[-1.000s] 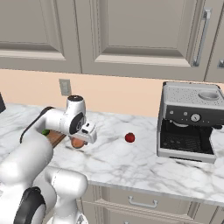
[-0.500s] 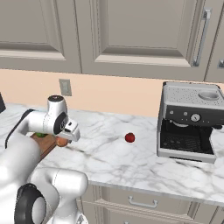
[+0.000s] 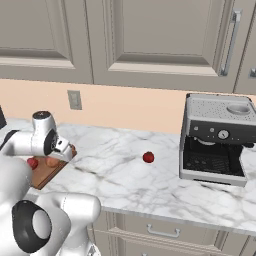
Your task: Place the avocado, onion, tomato, and bell pepper on the cutting board.
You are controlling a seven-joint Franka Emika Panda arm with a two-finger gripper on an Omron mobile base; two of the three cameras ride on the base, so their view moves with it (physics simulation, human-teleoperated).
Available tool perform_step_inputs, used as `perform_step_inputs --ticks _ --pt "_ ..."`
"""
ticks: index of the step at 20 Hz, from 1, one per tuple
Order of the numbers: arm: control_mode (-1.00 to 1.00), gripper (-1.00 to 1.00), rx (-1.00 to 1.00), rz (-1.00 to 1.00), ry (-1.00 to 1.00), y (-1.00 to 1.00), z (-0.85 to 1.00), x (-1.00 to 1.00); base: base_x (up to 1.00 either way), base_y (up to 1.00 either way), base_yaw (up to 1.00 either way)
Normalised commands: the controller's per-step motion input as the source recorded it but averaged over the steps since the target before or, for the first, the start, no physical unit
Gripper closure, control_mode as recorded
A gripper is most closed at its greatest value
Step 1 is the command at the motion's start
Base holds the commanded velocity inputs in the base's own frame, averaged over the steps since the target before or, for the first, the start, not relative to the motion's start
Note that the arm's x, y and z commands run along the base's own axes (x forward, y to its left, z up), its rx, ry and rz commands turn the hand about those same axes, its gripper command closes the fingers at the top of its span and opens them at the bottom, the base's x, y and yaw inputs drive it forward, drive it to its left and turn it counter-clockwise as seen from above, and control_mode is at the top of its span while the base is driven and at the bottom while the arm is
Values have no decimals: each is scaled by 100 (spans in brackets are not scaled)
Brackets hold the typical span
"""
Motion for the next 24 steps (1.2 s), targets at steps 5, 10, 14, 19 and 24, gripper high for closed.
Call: perform_step_inputs --ticks 5,10,14,19,24 --pt "-100 100 0 0 0 62 0 0 0 0 0" --pt "-100 100 0 0 -2 53 -1 0 0 0 0" --pt "-100 100 0 2 -8 23 -10 -1 0 0 0" --pt "-100 100 0 0 -10 0 -9 -18 0 0 0" --pt "-100 100 0 0 -7 -14 -2 -25 0 0 0"
